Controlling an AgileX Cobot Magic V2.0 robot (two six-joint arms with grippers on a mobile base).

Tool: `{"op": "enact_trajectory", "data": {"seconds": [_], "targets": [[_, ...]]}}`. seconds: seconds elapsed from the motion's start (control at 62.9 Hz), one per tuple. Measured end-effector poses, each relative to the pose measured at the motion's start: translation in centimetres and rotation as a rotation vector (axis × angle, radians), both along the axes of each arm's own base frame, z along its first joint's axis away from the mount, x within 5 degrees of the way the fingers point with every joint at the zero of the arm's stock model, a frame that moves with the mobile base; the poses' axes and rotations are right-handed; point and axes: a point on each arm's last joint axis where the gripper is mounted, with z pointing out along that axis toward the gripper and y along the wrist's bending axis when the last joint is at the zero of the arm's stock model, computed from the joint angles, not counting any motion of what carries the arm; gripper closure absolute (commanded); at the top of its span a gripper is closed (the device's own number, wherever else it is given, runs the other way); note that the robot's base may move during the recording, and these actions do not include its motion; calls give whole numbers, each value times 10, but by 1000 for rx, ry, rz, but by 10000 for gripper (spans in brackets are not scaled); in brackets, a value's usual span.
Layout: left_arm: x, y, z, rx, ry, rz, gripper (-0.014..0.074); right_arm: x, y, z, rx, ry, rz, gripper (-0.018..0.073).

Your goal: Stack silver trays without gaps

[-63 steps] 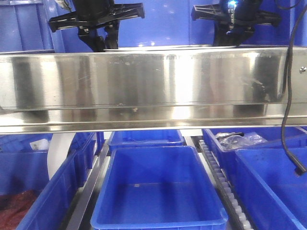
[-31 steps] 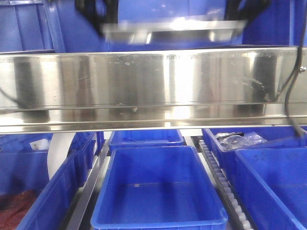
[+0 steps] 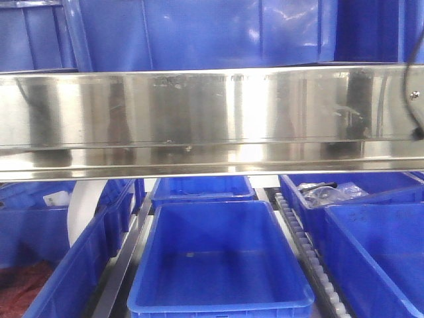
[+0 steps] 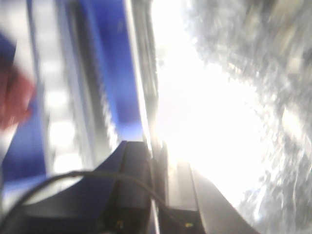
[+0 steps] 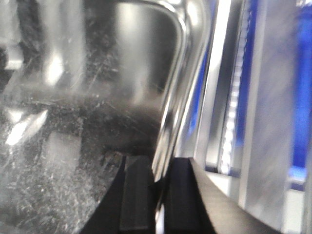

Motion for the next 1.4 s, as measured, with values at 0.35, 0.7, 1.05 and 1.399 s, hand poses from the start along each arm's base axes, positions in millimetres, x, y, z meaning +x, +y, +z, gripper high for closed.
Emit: {"op": "enact_trajectory", "data": {"seconds": [0.35, 0.7, 1.05, 1.399], "targets": [[-51, 14, -7, 33, 59, -44, 637, -61, 13, -17, 11, 51, 43, 503], [-105, 13, -4, 22, 49, -132, 637, -113, 7, -11, 13, 67, 91, 503], [-125, 7, 7, 34, -4, -164, 637, -125, 3, -1, 8, 13, 104, 503], [-125, 8, 7, 38, -9, -160, 638, -124, 4, 0, 13, 1, 105, 503]]}}
